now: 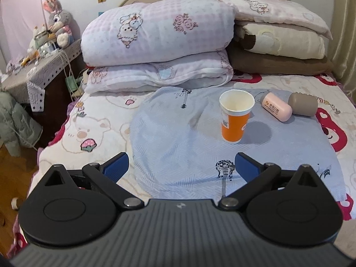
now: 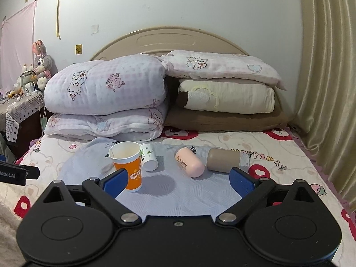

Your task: Flip cup upright

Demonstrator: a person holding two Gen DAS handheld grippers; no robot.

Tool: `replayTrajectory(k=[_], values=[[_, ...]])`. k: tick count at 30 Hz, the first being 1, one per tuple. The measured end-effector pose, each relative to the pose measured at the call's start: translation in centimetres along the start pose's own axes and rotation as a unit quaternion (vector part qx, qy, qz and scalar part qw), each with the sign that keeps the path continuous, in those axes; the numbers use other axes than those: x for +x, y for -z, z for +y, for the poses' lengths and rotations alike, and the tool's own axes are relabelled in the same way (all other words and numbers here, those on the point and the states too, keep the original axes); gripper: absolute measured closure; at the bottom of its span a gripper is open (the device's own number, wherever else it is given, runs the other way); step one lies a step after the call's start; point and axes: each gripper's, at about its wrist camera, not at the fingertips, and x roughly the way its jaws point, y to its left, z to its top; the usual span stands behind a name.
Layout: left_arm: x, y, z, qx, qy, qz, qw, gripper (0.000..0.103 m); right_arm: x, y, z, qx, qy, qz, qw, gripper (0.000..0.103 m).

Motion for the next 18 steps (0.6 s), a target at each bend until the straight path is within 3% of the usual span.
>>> replayTrajectory(k=[18], values=[[0.53, 0.58, 0.97, -0.013, 0.001, 0.020, 0.9997, 0.000, -1.02, 0.12, 0.01, -0.002, 0.011, -0.004, 1.000, 0.004]])
